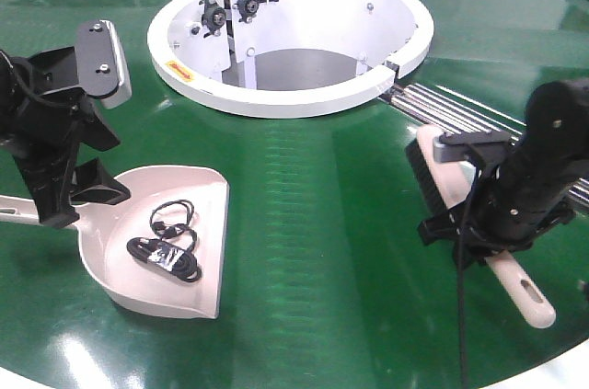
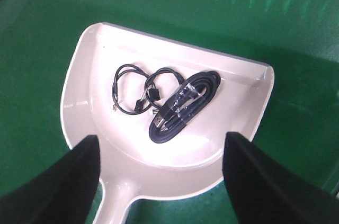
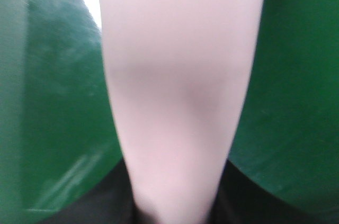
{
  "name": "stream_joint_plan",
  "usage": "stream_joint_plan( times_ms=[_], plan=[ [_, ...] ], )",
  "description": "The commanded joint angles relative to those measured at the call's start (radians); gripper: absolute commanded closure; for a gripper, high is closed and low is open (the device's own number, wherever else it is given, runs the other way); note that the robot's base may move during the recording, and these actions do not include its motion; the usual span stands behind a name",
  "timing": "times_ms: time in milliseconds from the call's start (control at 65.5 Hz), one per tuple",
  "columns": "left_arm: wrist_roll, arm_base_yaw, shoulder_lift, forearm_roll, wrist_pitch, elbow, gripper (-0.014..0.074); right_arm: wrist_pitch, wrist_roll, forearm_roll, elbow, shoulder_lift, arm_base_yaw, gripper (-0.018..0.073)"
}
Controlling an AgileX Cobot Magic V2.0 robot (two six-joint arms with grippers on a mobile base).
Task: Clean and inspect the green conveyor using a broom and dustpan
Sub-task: 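Lower the brush onto the belt and open the right gripper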
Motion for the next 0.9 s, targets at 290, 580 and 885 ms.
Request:
stream_joint_plan(
  times_ms=[290,580,885],
  plan=[
    [-0.010,-0.006,-0.037,-0.048,-0.035,-0.029,0.0126,-0.059,0.015,-0.090,-0.027,0.149,-0.004,0.0347],
    [-0.036,-0.006,-0.037,-0.076,-0.020,-0.029,0.0126,-0.099,0.028,-0.103,-0.057,0.134,-0.004,0.0088],
    [-0.187,-0.006,-0.059,-0.074,-0.057,-0.029,0.0126,-0.129,0.000,-0.124,-0.076,-0.095,-0.004,0.0062]
  ],
)
